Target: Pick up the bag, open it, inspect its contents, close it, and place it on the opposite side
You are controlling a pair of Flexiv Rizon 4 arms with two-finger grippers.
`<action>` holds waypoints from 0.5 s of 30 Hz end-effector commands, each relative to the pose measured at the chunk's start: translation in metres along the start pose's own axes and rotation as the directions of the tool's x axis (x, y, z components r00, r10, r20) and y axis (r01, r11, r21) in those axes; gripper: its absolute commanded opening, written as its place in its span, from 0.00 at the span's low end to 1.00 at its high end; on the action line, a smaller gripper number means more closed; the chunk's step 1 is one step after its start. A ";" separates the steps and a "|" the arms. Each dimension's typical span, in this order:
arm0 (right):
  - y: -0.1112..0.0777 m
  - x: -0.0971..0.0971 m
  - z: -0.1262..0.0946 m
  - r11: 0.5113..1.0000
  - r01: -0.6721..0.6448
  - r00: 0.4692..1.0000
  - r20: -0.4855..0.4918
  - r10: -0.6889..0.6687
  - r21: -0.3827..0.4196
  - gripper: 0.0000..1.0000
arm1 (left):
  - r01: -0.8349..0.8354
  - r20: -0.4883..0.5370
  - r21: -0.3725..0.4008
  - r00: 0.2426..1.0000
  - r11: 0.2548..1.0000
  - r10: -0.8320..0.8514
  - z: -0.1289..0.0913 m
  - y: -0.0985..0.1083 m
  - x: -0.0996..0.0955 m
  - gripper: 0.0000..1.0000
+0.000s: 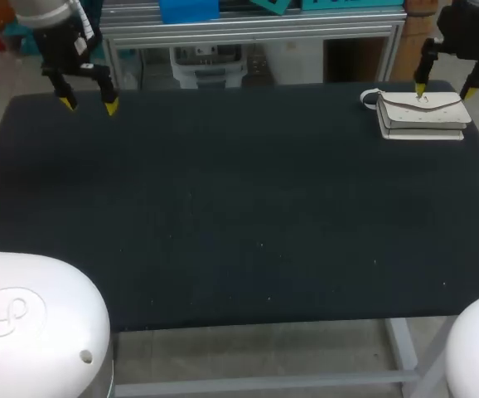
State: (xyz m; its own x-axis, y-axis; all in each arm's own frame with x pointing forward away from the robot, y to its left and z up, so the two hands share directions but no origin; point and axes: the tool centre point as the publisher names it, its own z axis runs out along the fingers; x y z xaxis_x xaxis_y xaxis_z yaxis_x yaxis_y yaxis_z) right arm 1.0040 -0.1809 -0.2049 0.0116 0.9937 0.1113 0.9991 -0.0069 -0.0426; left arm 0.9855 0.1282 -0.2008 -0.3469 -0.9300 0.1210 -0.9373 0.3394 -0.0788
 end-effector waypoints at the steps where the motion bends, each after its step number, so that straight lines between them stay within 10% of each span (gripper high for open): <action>1: 0.010 -0.020 0.000 1.000 0.006 0.995 -0.095 -0.003 0.030 1.00 | -0.163 -0.024 0.156 0.985 0.974 0.169 0.009 0.019 0.008 1.00; 15: 0.024 -0.060 0.023 0.998 0.020 0.946 -0.323 0.001 0.063 1.00 | -0.522 -0.086 0.402 0.797 0.753 0.598 0.040 0.038 0.064 1.00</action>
State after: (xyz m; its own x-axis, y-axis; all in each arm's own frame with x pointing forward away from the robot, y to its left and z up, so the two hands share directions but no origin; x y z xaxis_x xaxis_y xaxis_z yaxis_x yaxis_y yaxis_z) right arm 1.0194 -0.2321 -0.2306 0.0209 0.9398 0.3412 0.9966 0.0074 -0.0816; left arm 0.9351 0.0761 -0.2284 -0.7419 -0.6585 0.1267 -0.6657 0.7006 -0.2568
